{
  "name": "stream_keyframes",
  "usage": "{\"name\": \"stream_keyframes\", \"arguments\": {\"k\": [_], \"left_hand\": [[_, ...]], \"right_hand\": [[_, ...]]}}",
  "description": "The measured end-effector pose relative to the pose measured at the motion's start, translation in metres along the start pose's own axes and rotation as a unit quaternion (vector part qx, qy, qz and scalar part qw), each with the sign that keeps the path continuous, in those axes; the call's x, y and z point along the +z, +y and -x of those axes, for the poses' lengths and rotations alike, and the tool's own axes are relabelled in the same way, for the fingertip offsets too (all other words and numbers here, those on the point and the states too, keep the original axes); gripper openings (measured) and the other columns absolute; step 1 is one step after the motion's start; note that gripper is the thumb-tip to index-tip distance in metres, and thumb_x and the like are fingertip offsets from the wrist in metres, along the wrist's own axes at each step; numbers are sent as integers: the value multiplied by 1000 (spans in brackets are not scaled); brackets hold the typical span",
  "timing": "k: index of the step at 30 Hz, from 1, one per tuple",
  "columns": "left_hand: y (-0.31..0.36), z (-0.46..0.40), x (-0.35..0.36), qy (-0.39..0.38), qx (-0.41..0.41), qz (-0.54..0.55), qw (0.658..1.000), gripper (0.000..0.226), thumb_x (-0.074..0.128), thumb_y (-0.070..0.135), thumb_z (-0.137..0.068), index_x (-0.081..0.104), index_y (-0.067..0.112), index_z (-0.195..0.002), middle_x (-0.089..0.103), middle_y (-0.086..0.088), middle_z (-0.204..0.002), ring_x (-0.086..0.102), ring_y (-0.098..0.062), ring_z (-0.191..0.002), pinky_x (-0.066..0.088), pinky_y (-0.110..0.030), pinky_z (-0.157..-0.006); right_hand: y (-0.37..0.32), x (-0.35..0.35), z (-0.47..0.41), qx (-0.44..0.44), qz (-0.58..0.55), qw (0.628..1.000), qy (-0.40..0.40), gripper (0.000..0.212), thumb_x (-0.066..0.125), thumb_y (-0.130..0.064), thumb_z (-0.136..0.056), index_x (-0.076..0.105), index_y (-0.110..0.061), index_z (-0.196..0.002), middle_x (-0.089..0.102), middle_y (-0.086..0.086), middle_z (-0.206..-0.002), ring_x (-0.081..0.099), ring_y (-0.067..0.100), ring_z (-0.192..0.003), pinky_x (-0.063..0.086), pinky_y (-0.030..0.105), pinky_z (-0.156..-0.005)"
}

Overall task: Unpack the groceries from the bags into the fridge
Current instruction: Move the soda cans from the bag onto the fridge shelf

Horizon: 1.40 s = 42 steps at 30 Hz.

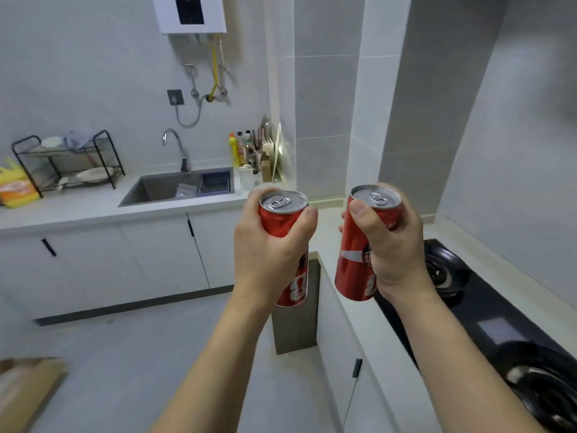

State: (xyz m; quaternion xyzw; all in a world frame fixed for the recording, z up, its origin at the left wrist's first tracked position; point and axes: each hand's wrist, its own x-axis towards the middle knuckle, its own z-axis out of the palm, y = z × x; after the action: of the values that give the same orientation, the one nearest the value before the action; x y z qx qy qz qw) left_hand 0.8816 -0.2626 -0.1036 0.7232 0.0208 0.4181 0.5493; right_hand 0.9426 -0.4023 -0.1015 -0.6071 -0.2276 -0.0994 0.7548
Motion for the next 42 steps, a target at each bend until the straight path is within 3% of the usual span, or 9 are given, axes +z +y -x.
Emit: {"name": "stream_keyframes", "arguments": {"k": [5, 8, 12, 17, 24, 27, 34, 36, 42], "left_hand": [[-12, -6, -45, 56, -3, -37, 998, 43, 73, 38, -76, 56, 19, -111, 65, 10, -91, 66, -7, -85, 53, -17, -66], [-13, -6, -69, 93, -9, -66, 993, 38, 73, 36, -76, 57, 22, -107, 66, 11, -88, 67, -5, -82, 52, -14, -64], [-8, -3, -101, 154, -12, -113, 982, 41, 73, 43, -73, 57, 23, -106, 66, 16, -91, 67, -4, -81, 52, -14, -65], [2, 9, -143, 229, -18, -166, 959, 37, 74, 41, -73, 58, 23, -102, 67, 12, -85, 67, -7, -77, 52, -17, -64], [27, 45, -204, 336, -12, -235, 912, 44, 69, 48, -70, 58, 19, -101, 66, 14, -85, 66, -6, -74, 51, -15, -61], [39, 67, -232, 377, -19, -252, 891, 39, 72, 46, -70, 58, 21, -97, 66, 9, -82, 67, -12, -71, 56, -26, -61], [77, 123, -299, 460, -14, -323, 827, 38, 73, 42, -73, 59, 15, -96, 66, 12, -79, 64, -5, -70, 47, -12, -60], [87, 139, -319, 481, -16, -341, 808, 35, 74, 37, -74, 59, 14, -95, 66, 12, -79, 63, -5, -70, 47, -12, -61], [114, 184, -377, 525, -11, -381, 761, 40, 70, 50, -71, 59, 18, -92, 66, 7, -80, 64, -10, -73, 51, -20, -65]], "right_hand": [[14, 47, -3, 16, -9, 998, -67, 27, 73, -52, -67, 63, -37, -88, 67, 12, -93, 66, 36, -86, 56, 57, -81], [22, 74, -5, 22, -7, 993, -112, 34, 69, -57, -66, 61, -39, -94, 68, 4, -95, 68, 29, -90, 57, 51, -83], [28, 110, -4, 24, -29, 983, -179, 41, 66, -59, -65, 59, -35, -97, 68, 3, -95, 68, 25, -90, 58, 40, -79], [26, 157, 7, 28, -69, 963, -260, 44, 65, -60, -66, 58, -33, -100, 67, 4, -97, 67, 24, -91, 58, 40, -81], [11, 226, 47, 35, -143, 921, -361, 19, 69, -55, -67, 61, -51, -84, 70, 5, -92, 68, 28, -88, 58, 50, -80], [2, 255, 73, 50, -179, 898, -400, 19, 71, -53, -67, 63, -48, -84, 70, 8, -91, 68, 32, -87, 56, 56, -80], [-24, 320, 147, 76, -237, 841, -481, 24, 73, -51, -67, 65, -41, -88, 70, 8, -93, 69, 32, -90, 55, 58, -81], [-33, 337, 171, 81, -251, 825, -500, 23, 73, -50, -68, 65, -40, -88, 70, 8, -93, 68, 33, -90, 55, 59, -82], [-61, 383, 236, 71, -280, 785, -548, 26, 74, -47, -71, 65, -35, -92, 70, 10, -96, 68, 33, -91, 54, 59, -83]]}}
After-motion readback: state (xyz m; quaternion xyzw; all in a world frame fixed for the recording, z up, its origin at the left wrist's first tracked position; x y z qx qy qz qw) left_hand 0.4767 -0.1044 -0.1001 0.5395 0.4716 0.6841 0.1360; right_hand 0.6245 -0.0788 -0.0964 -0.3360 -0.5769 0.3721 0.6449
